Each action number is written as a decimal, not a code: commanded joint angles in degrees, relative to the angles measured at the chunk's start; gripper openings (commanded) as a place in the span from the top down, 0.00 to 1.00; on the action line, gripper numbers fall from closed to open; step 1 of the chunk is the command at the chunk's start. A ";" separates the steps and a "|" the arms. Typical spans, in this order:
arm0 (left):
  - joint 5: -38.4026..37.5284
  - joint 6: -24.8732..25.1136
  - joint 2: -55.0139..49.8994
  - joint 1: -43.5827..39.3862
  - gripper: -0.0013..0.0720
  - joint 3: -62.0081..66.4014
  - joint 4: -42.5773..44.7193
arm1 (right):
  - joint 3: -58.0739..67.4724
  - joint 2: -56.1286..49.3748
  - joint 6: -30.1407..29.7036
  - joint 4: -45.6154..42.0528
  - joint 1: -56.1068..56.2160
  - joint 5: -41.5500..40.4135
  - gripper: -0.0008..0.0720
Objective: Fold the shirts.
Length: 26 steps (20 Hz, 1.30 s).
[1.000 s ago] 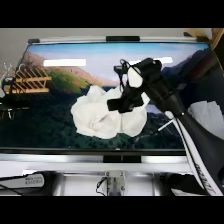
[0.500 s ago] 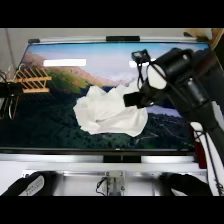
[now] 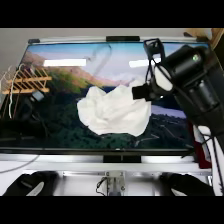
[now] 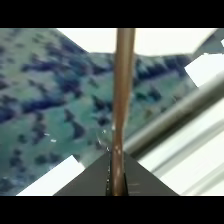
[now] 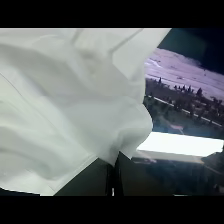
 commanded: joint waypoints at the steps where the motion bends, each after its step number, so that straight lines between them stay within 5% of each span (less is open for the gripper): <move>1: -1.97 0.50 5.49 -9.62 0.93 -8.50 -0.92 | 0.04 0.07 -0.87 -2.01 0.02 -3.82 0.90; 9: -0.28 -1.66 5.53 -15.74 0.93 -16.79 1.22 | 0.04 0.07 -3.30 -1.77 0.04 -7.82 0.90; 14: 5.42 -5.97 5.42 -15.39 0.93 -19.04 1.20 | 0.04 0.11 -9.20 6.25 0.07 -7.41 0.90; 21: -3.23 -5.73 5.88 -15.39 0.93 -15.02 10.75 | 0.04 2.19 -11.30 8.90 0.07 -6.56 0.90; 26: -0.66 -5.64 6.47 -15.41 0.93 -14.84 10.78 | 0.04 4.63 -11.06 9.27 0.07 -6.62 0.90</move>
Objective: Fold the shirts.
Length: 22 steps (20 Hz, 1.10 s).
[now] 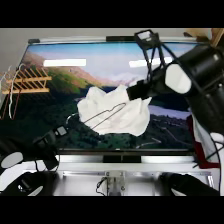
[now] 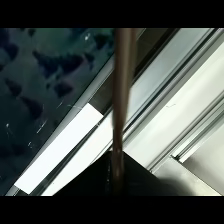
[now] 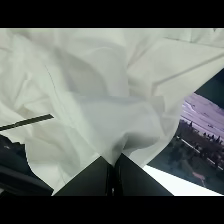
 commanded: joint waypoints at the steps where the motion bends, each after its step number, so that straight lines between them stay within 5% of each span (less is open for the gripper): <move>1: 3.48 2.14 -0.09 0.00 0.93 0.31 -0.11 | 0.04 1.05 -0.11 1.60 0.04 -0.37 0.90; 4: 7.65 11.54 -2.25 0.00 0.93 0.31 -6.58 | 0.04 1.01 -0.11 3.19 0.04 -5.57 0.90; 10: 17.84 19.02 -8.35 0.00 0.93 0.31 -12.66 | 0.04 0.52 -1.75 13.79 0.07 -17.53 0.90; 17: 30.32 16.20 -19.12 0.02 0.93 5.75 -17.16 | 0.04 0.57 -5.27 30.58 0.07 -21.24 0.90; 22: 34.97 11.56 -25.03 0.57 0.93 8.28 -16.55 | 0.04 1.44 -6.75 33.05 0.07 -21.16 0.90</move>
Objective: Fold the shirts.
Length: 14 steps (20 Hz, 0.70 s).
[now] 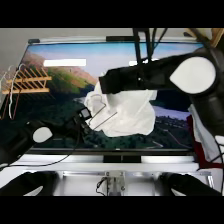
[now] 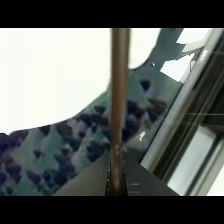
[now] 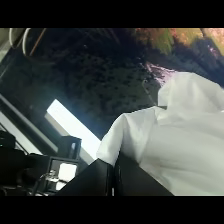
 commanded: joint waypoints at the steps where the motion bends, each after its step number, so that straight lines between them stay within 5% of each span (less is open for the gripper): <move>1: 3.69 -4.94 -2.97 1.40 0.93 1.66 0.57 | 0.07 1.03 -1.36 2.78 0.00 -0.55 0.90; 4: 2.64 -4.63 -2.58 5.57 0.93 2.69 0.31 | 0.07 2.60 -1.25 0.61 0.00 -0.63 0.90; 8: 1.55 3.23 -3.17 2.43 0.93 4.52 -5.86 | 0.04 2.14 -1.25 1.18 0.02 -3.96 0.90; 14: 1.62 -1.16 -3.72 1.62 0.93 4.66 -5.66 | 0.07 0.81 0.44 -1.16 -0.04 -1.05 0.90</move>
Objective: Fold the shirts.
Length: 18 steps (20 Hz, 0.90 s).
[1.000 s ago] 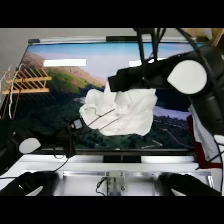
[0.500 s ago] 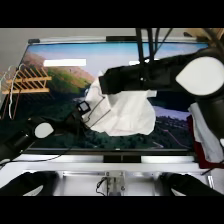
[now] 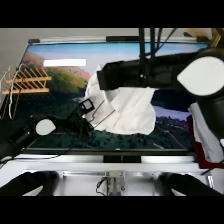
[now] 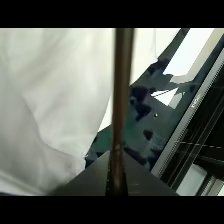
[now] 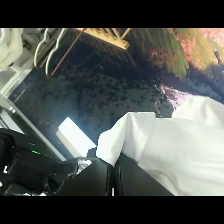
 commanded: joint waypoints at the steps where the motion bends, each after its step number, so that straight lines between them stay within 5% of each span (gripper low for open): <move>1: -0.04 -1.92 0.39 1.92 0.93 0.22 -0.48 | 0.04 -0.07 2.51 -5.27 -0.04 3.50 0.90; 10: -2.14 -1.36 1.20 4.70 0.93 0.22 -0.72 | -0.13 -0.28 7.61 -11.02 -0.02 11.39 0.85; 18: -0.26 -6.36 1.18 4.81 0.93 0.22 -0.70 | -0.13 -0.04 10.56 -9.31 0.02 22.82 0.90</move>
